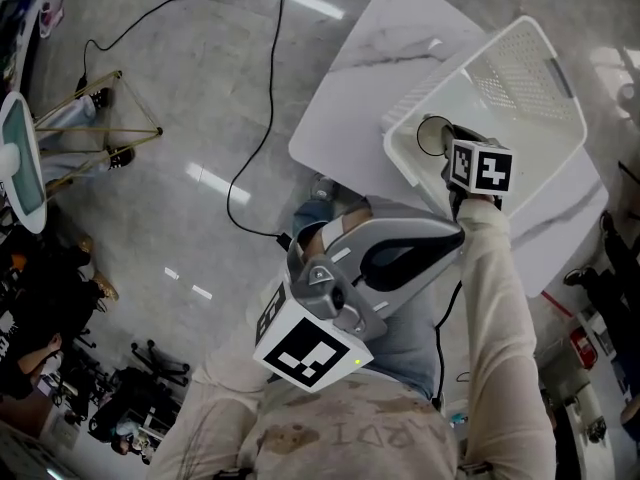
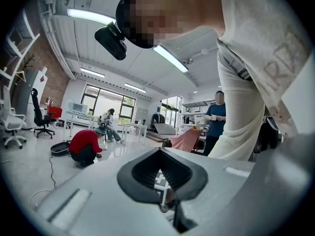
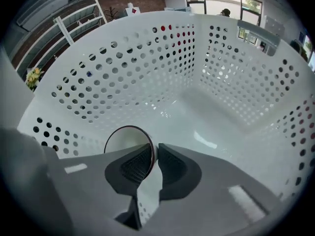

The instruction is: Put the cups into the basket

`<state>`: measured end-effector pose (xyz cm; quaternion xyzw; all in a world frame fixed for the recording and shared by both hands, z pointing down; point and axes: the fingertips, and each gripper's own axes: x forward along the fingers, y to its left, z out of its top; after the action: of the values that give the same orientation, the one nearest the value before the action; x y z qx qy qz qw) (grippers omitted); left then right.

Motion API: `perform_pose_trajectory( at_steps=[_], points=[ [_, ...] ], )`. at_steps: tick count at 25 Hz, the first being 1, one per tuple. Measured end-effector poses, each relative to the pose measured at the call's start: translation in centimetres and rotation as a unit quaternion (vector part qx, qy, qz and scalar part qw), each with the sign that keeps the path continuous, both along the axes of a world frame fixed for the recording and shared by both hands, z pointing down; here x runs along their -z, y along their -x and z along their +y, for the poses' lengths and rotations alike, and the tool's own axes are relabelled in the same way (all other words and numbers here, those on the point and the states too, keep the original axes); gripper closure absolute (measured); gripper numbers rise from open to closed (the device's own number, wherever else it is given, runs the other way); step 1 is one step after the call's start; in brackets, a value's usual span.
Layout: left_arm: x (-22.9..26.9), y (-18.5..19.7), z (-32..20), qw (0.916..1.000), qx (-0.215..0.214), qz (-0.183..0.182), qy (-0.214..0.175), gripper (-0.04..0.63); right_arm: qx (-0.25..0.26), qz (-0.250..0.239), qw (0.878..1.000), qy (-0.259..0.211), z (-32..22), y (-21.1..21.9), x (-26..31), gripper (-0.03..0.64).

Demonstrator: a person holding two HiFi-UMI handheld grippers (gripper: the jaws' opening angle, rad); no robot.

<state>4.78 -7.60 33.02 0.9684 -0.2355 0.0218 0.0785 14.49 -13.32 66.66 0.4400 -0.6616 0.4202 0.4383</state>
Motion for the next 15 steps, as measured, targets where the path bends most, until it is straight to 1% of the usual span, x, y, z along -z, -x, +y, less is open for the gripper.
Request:
perform_pose_trajectory(
  at_steps=[8,13,14,15],
  points=[
    [-0.7,0.0,0.6,1.0,-0.001,-0.005,0.001,0.595,0.01,0.0,1.0,-0.009,0.0,0.0,-0.5,0.546],
    [0.1,-0.3,1.3,0.9999,-0.01,-0.005,-0.005,0.595,0.003,-0.013,0.999,-0.031,-0.2,0.0,1.6,0.542],
    [0.3,-0.4,1.4,0.9999,-0.012,-0.005,-0.007,0.595,0.0,-0.018,0.999,-0.037,-0.2,0.0,2.3,0.55],
    [0.7,-0.5,1.5,0.9998,-0.015,-0.005,-0.009,0.595,-0.003,-0.022,0.999,-0.042,-0.2,0.0,3.0,0.581]
  ],
)
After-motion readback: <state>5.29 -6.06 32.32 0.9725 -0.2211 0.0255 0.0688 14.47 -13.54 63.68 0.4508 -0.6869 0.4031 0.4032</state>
